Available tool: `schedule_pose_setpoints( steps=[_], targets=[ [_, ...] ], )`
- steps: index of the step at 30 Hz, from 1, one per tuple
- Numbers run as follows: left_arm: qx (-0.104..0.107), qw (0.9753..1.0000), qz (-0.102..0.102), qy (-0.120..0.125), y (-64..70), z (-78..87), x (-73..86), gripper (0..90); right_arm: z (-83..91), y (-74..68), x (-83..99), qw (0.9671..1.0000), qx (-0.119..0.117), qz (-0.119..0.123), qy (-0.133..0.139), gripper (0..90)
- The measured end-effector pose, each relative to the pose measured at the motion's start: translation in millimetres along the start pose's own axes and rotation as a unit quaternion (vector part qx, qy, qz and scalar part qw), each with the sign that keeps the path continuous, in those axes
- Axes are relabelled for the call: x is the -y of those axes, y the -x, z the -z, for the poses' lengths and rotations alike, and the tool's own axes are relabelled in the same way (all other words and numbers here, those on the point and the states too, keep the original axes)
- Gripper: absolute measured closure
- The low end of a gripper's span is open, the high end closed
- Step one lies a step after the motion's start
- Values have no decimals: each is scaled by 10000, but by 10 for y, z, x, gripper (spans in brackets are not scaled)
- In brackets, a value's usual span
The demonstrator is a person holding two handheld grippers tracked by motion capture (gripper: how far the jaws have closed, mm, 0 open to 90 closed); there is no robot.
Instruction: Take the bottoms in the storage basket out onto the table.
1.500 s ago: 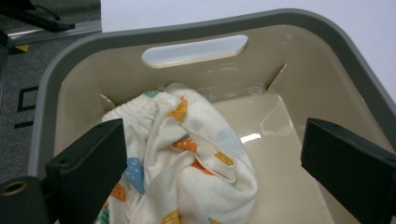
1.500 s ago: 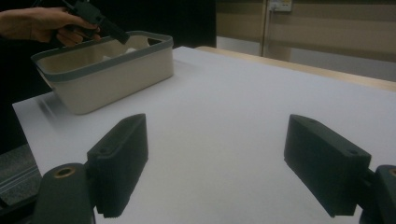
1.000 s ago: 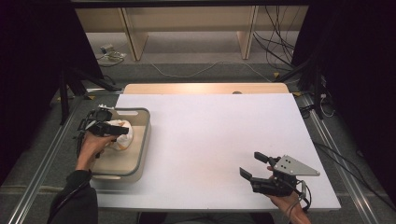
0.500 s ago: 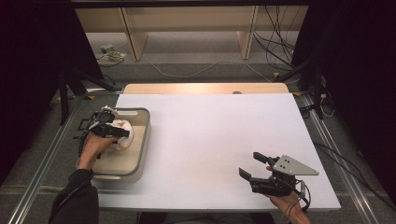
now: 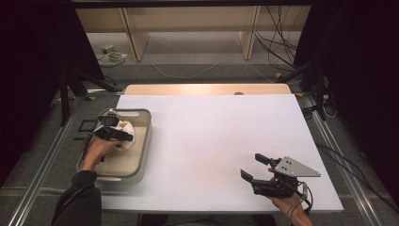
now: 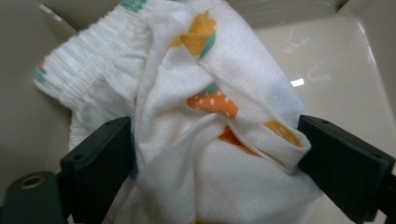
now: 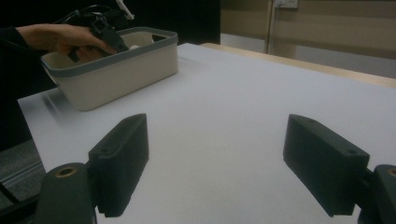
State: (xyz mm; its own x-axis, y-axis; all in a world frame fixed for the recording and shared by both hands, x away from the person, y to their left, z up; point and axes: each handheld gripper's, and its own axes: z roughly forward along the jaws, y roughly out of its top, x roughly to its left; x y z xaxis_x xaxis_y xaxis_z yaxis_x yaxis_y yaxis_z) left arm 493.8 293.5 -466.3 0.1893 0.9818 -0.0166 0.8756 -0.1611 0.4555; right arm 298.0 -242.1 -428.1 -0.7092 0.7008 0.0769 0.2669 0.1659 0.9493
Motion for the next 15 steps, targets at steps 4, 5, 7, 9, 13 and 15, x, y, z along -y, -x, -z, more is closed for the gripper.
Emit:
schedule_pose_setpoints(
  steps=[4,5,7,9,13,15],
  targets=[
    [50,10000,37,-71,2,-17,6,122,-1,0,1,10000,3,8,2,233],
    [63,9999,39,-75,1,-18,8,127,-1,0,0,10000,5,5,-7,233],
    [87,9999,43,-67,-2,-20,12,139,-4,-1,1,10000,2,8,-5,233],
    [91,9999,11,-60,2,-15,15,159,-5,-2,2,10000,-1,5,-12,234],
    [181,9998,-92,8,46,14,17,288,-8,-4,3,10000,8,4,-22,235],
    [212,9997,-152,6,74,27,11,372,-8,-6,3,10000,9,5,-28,235]
  ],
)
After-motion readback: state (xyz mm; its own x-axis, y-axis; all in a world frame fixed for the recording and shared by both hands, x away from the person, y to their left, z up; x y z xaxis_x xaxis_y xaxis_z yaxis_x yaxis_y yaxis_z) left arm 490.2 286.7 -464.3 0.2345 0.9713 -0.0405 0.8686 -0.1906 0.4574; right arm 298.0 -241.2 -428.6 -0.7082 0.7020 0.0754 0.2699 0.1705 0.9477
